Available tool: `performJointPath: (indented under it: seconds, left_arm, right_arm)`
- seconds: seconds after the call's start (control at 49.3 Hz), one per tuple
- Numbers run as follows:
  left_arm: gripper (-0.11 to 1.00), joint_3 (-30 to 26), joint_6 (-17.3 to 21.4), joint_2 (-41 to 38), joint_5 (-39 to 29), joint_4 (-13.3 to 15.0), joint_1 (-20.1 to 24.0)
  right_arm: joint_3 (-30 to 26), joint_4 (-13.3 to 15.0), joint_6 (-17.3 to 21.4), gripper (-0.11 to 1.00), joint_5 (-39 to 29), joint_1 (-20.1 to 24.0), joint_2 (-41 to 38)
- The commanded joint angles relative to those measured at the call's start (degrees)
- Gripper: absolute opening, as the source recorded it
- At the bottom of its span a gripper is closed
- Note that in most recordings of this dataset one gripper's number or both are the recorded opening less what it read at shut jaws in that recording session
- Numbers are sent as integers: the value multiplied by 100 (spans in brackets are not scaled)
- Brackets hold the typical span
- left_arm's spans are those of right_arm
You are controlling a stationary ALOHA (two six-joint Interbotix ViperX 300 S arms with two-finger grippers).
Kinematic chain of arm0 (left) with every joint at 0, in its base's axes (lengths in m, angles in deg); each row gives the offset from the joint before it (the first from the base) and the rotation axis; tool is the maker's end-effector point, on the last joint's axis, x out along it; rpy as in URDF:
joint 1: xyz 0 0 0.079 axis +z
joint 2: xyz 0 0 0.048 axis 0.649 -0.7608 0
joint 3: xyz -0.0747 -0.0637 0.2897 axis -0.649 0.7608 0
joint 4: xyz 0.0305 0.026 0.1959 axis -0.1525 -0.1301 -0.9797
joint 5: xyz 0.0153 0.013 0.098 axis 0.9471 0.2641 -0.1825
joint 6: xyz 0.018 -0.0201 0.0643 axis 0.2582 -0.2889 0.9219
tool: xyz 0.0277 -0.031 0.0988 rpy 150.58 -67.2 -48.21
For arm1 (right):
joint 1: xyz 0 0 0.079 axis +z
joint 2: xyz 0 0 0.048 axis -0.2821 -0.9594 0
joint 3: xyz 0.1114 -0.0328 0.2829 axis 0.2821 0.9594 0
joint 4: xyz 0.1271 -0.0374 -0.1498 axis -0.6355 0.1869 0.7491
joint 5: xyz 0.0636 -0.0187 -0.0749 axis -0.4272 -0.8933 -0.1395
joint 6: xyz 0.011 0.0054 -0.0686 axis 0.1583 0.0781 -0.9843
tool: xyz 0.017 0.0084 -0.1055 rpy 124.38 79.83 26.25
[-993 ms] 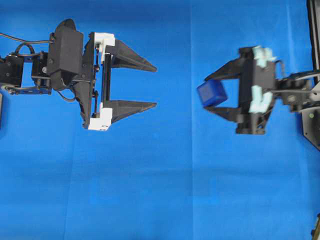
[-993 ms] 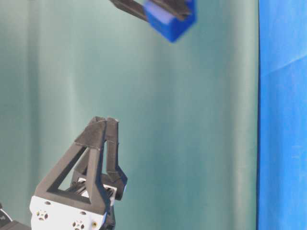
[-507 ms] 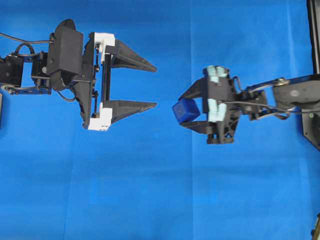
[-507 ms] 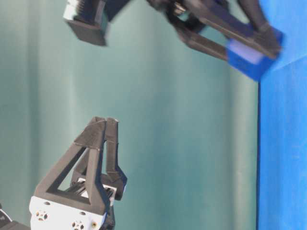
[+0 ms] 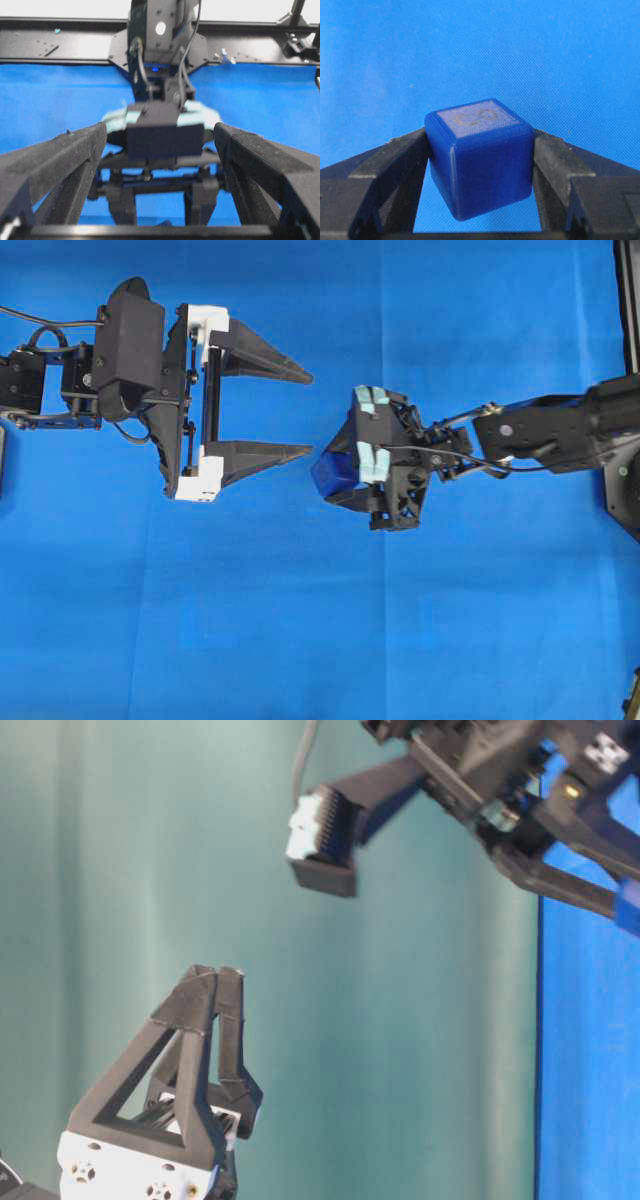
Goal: Handover the blue block to the right arm after grasping it with the left arm, then place it in the designated position.
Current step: 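Move the cube with the right gripper toward the table center and lower it, then open the right gripper, release the cube, and retract right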
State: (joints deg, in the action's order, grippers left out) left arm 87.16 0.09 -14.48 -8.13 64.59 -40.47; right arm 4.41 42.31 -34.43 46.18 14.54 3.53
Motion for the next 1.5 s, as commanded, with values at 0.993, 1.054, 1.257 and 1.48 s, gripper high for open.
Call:
performJointPath:
  seconds: [0.993, 1.054, 1.257, 1.48]
  left_arm:
    - [93, -62, 9, 132, 0, 0, -18]
    - [93, -62, 9, 132, 0, 0, -18]
    - [93, -62, 35, 132, 0, 0, -18]
    - [93, -70, 53, 132, 0, 0, -18]
  right_arm:
    - [-202, -703, 0, 92, 272, -44, -396]
    - [-229, -703, 0, 95, 193, -18, -352]
    - [-237, -703, 0, 89, -53, 62, 9]
    - [-237, -703, -26, 89, -545, 79, 536]
